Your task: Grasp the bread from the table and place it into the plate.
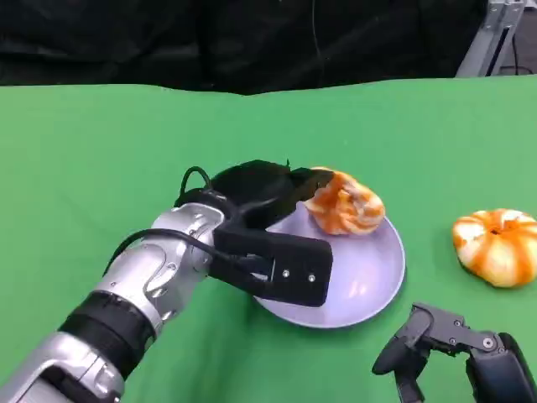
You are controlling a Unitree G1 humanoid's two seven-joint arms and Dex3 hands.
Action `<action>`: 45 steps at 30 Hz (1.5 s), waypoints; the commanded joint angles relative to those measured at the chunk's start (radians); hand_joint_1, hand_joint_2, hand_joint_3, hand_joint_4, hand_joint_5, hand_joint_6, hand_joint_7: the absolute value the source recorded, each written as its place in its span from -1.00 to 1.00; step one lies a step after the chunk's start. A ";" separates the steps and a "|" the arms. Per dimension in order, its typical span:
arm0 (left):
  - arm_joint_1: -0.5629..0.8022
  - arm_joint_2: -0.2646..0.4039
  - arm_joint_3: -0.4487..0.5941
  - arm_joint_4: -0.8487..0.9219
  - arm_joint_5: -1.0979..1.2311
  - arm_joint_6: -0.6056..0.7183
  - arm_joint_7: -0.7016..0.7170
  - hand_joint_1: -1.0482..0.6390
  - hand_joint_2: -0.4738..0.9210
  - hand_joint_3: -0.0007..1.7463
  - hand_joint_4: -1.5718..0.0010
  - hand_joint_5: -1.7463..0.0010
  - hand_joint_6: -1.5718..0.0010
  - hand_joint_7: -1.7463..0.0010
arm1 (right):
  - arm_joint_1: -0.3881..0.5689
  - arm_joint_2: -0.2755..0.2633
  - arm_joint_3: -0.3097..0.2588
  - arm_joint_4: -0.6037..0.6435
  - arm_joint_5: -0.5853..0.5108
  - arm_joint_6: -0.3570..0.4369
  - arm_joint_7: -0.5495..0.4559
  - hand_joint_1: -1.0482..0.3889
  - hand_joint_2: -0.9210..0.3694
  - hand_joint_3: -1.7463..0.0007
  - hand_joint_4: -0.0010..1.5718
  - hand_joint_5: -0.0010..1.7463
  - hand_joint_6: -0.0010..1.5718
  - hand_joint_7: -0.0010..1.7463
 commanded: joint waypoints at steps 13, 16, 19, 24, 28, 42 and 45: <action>0.013 0.054 0.010 -0.117 -0.019 0.045 -0.098 -0.87 1.00 -0.62 0.73 0.75 0.33 0.88 | 0.000 -0.012 -0.012 0.004 0.015 -0.012 -0.001 0.53 0.04 -0.66 0.02 0.81 0.06 0.47; 0.014 0.054 0.009 -0.113 -0.019 0.037 -0.089 -0.87 1.00 -0.60 0.72 0.76 0.12 0.90 | 0.000 -0.013 -0.013 0.006 0.014 -0.016 -0.002 0.53 0.03 -0.65 0.02 0.80 0.06 0.47; 0.014 0.055 0.009 -0.113 -0.020 0.036 -0.087 -0.87 1.00 -0.60 0.71 0.76 0.08 0.91 | 0.000 -0.013 -0.013 0.006 0.014 -0.016 -0.002 0.53 0.03 -0.65 0.03 0.80 0.06 0.47; 0.073 0.105 0.066 -0.235 -0.049 0.013 -0.062 -0.84 1.00 -0.60 0.62 0.73 0.00 0.89 | 0.001 -0.011 -0.012 0.003 0.015 -0.012 -0.001 0.51 0.03 -0.65 0.03 0.80 0.07 0.47; 0.148 0.158 0.130 -0.362 -0.079 -0.017 -0.051 -0.79 1.00 -0.58 0.52 0.68 0.00 0.89 | 0.000 -0.012 -0.011 0.004 0.014 -0.014 0.000 0.49 0.02 -0.64 0.02 0.81 0.06 0.47; 0.544 0.162 0.439 -0.674 -0.563 -0.160 -0.042 -0.03 0.99 -0.87 -0.03 0.09 -0.19 0.84 | -0.005 -0.010 -0.011 0.004 -0.006 -0.014 -0.010 0.50 0.06 -0.66 0.05 0.81 0.08 0.49; 0.635 0.128 0.491 -0.709 -0.675 -0.184 -0.036 0.19 0.54 -0.10 -0.06 -0.13 -0.34 0.67 | -0.003 -0.007 -0.007 0.000 -0.010 -0.011 -0.011 0.49 0.06 -0.66 0.06 0.81 0.08 0.49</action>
